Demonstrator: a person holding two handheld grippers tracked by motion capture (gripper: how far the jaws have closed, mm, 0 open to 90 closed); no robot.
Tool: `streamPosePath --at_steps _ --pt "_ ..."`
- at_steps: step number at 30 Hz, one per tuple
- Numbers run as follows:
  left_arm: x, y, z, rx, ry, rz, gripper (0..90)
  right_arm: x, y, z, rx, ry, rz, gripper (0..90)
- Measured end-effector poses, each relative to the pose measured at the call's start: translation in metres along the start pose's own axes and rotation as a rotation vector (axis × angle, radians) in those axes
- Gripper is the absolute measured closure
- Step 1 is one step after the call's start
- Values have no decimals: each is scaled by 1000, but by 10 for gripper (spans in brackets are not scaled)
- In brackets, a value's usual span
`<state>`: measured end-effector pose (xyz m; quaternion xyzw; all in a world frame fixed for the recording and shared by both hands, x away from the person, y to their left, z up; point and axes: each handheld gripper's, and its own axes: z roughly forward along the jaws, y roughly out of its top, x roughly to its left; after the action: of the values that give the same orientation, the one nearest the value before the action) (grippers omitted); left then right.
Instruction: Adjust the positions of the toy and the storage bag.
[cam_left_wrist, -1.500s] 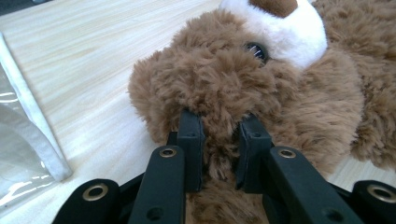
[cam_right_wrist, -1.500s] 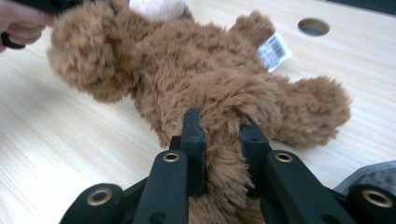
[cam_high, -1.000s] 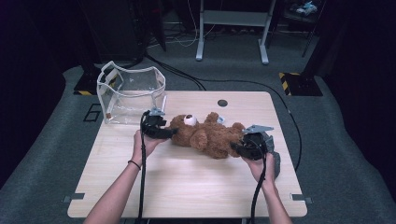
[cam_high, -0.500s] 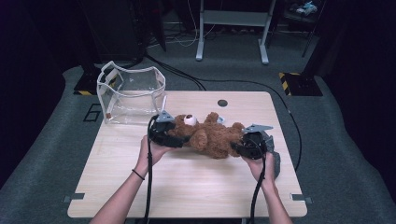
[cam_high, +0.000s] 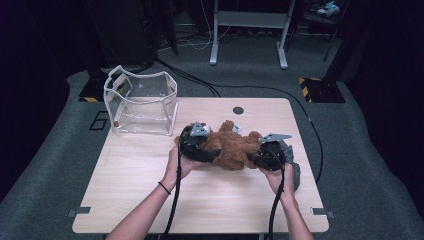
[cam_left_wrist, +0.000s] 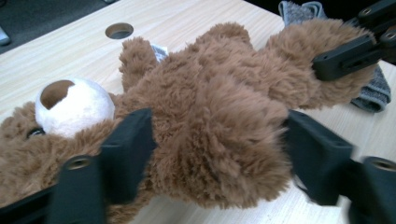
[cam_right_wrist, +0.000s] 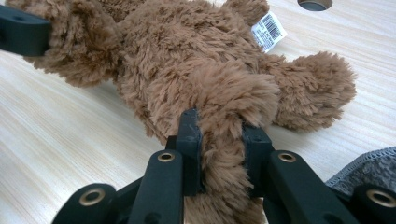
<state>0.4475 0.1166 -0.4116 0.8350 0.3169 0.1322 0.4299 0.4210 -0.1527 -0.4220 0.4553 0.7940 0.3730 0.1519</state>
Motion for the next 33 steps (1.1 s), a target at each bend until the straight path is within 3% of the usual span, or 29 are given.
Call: streamPosePath --at_steps 4,8,12,23,24,33 --pt "3 -6 3 -8 -15 -12 443 -1 -1 0 7 4 -2 742" --pt "2 -12 8 -3 -32 10 624 0 -1 1 9 3 1 739" --pt "-1 -21 11 11 -55 25 724 -1 -1 1 11 8 -4 731" --pt "4 -45 10 18 -96 20 769 -8 1 -1 21 32 20 640" --pt "4 -47 9 20 -94 21 769 -10 2 -1 14 38 2 625" --pt "6 -60 10 42 -110 20 770 -25 20 -6 9 50 46 369"
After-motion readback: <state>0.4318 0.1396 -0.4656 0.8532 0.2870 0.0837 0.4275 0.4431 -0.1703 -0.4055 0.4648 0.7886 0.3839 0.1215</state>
